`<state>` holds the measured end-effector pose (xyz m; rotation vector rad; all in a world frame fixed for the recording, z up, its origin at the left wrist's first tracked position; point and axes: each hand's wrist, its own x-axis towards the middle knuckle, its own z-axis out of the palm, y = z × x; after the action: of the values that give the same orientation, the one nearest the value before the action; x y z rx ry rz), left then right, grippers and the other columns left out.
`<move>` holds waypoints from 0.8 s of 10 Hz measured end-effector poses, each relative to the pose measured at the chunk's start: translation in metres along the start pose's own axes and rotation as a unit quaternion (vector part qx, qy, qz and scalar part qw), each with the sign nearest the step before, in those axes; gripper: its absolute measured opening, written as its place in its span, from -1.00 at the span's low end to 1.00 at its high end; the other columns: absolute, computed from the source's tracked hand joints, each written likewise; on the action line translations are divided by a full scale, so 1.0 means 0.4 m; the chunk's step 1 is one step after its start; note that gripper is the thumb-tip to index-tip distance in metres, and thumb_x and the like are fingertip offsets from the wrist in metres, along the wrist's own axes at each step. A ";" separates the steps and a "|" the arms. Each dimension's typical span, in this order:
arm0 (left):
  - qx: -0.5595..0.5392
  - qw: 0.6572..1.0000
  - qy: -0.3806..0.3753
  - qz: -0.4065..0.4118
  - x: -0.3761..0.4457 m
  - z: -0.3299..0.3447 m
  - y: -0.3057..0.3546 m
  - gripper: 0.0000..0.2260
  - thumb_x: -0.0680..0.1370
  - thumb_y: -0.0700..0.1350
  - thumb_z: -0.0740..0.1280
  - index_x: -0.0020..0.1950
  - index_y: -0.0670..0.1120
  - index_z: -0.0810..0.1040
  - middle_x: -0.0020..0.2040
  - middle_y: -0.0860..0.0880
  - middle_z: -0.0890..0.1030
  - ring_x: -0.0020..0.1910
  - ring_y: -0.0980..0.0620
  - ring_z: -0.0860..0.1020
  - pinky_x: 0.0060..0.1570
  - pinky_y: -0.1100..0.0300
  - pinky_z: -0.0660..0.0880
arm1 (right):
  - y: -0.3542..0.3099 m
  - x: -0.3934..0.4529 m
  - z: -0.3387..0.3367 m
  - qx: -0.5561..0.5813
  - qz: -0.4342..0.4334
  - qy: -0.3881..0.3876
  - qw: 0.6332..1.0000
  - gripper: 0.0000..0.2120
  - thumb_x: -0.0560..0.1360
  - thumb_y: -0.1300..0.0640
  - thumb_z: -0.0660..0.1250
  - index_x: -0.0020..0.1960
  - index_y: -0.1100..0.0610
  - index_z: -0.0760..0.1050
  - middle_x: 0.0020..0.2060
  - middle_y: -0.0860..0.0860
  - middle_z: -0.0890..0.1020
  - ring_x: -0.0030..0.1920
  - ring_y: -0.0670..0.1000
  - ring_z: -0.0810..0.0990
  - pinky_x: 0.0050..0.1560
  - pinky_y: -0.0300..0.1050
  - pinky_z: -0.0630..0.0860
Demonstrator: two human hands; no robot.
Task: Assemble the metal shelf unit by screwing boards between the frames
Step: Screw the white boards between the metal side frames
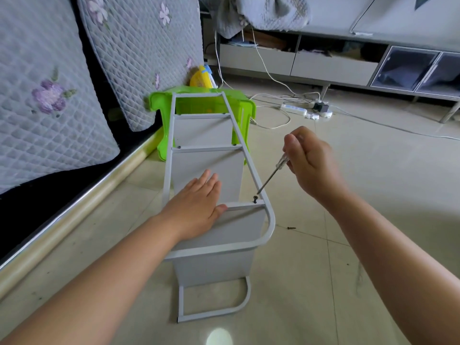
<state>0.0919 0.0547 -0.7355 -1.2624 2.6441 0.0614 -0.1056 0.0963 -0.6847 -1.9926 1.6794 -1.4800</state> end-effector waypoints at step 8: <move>0.000 1.000 0.026 0.007 0.003 0.015 -0.004 -0.47 0.64 0.06 -0.13 0.52 -0.21 -0.13 0.54 -0.09 -0.16 0.50 0.00 -0.26 0.46 0.16 -0.19 | -0.022 0.001 0.016 -0.077 -0.038 -0.059 0.995 -0.62 0.49 0.03 0.04 -0.11 0.34 0.42 -0.47 -0.17 0.39 -0.43 0.00 0.38 -0.38 -0.40 0.30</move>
<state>0.0934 0.0535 -0.7414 -1.2611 2.6971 0.0301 -0.0950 0.0963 -0.6821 -2.1993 1.7325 -1.2613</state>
